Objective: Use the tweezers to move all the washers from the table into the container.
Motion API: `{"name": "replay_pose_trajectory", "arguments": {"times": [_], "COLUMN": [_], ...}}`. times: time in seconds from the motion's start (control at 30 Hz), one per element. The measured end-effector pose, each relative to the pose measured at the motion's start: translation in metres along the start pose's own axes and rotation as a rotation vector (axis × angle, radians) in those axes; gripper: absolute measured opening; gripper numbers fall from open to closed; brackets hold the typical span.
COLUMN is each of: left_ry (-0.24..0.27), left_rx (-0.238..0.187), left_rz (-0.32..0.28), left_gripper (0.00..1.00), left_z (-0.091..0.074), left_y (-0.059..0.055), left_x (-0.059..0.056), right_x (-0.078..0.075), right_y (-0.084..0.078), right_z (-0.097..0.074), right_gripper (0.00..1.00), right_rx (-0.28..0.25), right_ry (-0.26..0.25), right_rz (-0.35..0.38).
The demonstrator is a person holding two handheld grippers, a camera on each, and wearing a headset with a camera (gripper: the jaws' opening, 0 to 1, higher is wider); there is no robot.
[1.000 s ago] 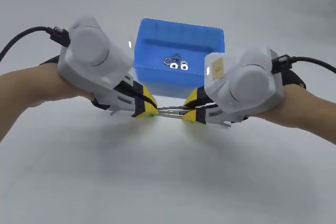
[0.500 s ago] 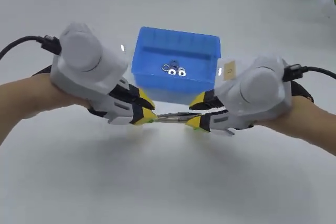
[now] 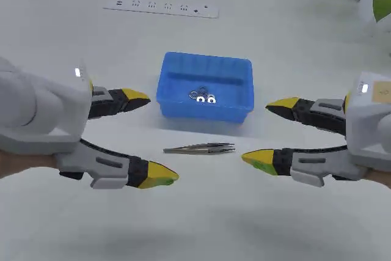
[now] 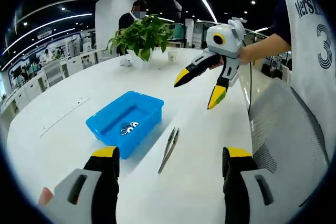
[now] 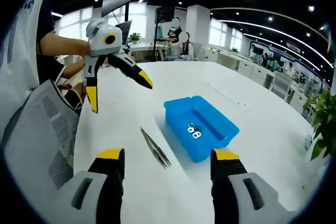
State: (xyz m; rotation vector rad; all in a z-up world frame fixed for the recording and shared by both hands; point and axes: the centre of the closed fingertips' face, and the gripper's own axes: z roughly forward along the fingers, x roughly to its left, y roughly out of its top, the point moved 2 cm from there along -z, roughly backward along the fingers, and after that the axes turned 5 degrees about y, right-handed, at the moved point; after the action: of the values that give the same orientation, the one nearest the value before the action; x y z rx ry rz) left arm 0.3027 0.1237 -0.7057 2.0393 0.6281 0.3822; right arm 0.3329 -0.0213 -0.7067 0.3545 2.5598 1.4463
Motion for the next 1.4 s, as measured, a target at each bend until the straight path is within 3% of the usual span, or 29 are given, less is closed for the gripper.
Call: {"name": "replay_pose_trajectory", "arguments": {"times": [0.17,0.3,0.47,0.6,0.8,1.03,1.27,1.4], "left_ry": [0.033,0.036,0.013,0.024,0.032,0.019,0.021,0.012], "left_rx": [-0.053,-0.037,-0.009,-0.006,-0.015,0.0,-0.015,0.002], "left_rz": [-0.004,0.007,0.036,0.037,0.047,0.036,0.021,0.02], "left_gripper": [0.99,0.99,0.99,0.99,0.99,0.99,0.99,0.99], "left_z": [-0.013,-0.015,-0.018,-0.021,-0.024,-0.024,-0.024,-0.023], "left_y": [0.018,0.02,0.021,0.021,0.024,0.025,0.028,0.025], "left_x": [0.0,-0.001,-0.009,-0.009,-0.011,-0.014,-0.013,-0.014], "right_x": [0.009,0.011,0.01,0.008,0.008,0.009,0.01,0.008], "right_y": [0.007,0.004,0.005,0.006,0.01,0.008,0.008,0.008], "right_z": [-0.009,-0.012,-0.017,-0.02,-0.021,-0.02,-0.019,-0.019], "right_gripper": [0.99,1.0,1.0,0.99,0.98,0.98,0.97,0.96], "right_rx": [-0.027,0.005,0.002,0.019,0.001,0.008,0.016,0.016], "right_ry": [-0.003,0.003,-0.01,-0.014,-0.006,0.004,0.012,0.005], "right_rz": [-0.029,-0.056,-0.052,-0.074,-0.062,-0.061,-0.062,-0.046]}}
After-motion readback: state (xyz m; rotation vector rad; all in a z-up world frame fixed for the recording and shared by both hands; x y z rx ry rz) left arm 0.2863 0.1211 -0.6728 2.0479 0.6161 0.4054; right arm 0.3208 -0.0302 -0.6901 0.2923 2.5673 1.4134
